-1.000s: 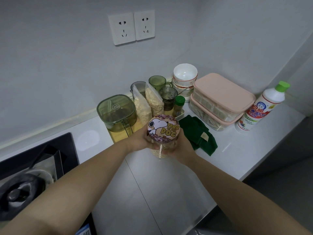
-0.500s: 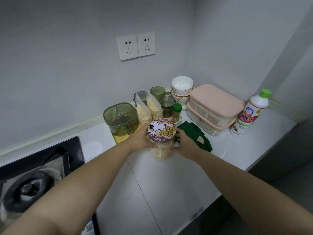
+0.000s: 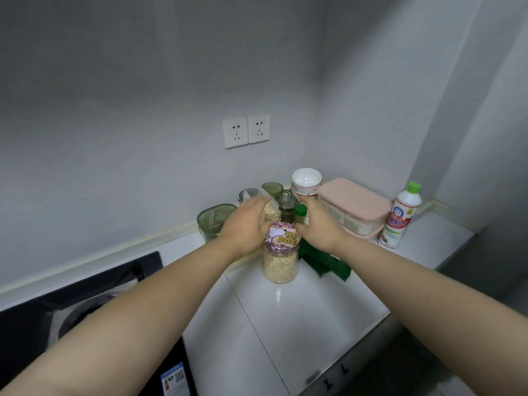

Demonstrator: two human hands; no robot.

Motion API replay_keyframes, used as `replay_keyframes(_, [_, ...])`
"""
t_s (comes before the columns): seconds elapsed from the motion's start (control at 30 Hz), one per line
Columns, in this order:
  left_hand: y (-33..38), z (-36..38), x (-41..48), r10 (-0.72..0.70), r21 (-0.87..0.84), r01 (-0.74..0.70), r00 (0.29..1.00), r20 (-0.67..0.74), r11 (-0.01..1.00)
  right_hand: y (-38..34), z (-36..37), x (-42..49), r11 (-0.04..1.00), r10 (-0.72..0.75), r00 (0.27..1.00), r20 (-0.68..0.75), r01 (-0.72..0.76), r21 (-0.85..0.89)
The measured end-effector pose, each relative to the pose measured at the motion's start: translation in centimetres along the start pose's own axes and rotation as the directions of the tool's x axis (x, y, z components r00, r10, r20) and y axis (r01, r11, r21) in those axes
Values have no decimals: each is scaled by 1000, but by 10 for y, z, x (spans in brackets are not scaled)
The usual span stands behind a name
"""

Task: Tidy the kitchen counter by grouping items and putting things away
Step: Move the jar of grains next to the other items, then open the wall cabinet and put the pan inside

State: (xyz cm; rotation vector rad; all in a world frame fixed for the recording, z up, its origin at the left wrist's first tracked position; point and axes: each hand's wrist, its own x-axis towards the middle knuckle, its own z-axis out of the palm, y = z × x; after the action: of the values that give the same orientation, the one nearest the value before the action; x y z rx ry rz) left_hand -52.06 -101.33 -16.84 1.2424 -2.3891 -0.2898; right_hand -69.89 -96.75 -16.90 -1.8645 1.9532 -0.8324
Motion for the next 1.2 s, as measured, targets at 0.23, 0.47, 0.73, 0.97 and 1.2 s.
replay_keyframes(0.23, [49,-105,-6,162,325,-88,964,-209,942,-88,-75,-14,962,-206,960,-191,162,-222])
replay_keyframes(0.47, [87,-191,-6,268,491,-60,891,-367,869,-152,-153,-23,915,-331,876,-350,207,-345])
replay_keyframes(0.73, [148,-279,25,474,657,-46,730,-492,753,-211,-257,-12,877,-451,695,-560,231,-420])
replay_keyframes(0.97, [191,-348,62,603,792,72,608,-517,607,-242,-330,9,841,-534,576,-620,287,-458])
replay_keyframes(1.2, [227,-401,98,554,835,230,656,-512,499,-263,-377,39,850,-525,533,-663,363,-382])
